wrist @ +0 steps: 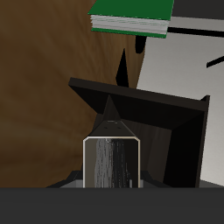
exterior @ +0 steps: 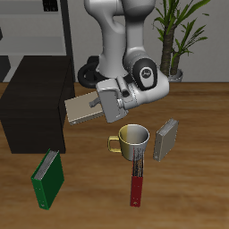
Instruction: Place the right yellow book in the top region of the shelf
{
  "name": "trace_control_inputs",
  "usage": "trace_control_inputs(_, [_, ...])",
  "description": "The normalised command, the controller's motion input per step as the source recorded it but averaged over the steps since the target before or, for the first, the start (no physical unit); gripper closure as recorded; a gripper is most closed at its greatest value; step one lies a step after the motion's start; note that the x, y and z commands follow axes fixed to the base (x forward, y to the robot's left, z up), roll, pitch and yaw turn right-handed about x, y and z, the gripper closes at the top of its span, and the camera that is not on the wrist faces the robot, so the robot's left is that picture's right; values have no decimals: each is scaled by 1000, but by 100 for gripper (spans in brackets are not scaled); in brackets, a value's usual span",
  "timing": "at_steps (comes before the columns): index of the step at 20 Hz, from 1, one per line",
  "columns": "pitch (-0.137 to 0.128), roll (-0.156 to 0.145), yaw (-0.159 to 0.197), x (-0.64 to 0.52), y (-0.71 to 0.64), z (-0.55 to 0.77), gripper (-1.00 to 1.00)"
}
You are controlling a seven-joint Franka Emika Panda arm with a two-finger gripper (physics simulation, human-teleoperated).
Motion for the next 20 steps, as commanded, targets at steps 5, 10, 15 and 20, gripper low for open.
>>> trace_control_inputs(5, [-9, -54, -11, 5, -234, 66, 100])
trace_control_inputs(10, [6, -28, -18, 17, -192, 74, 100])
trace_control_inputs(15, [2, -47, -9, 89, -318, -3, 100])
trace_control_inputs(20, [56, -30, -16, 117, -405, -98, 100])
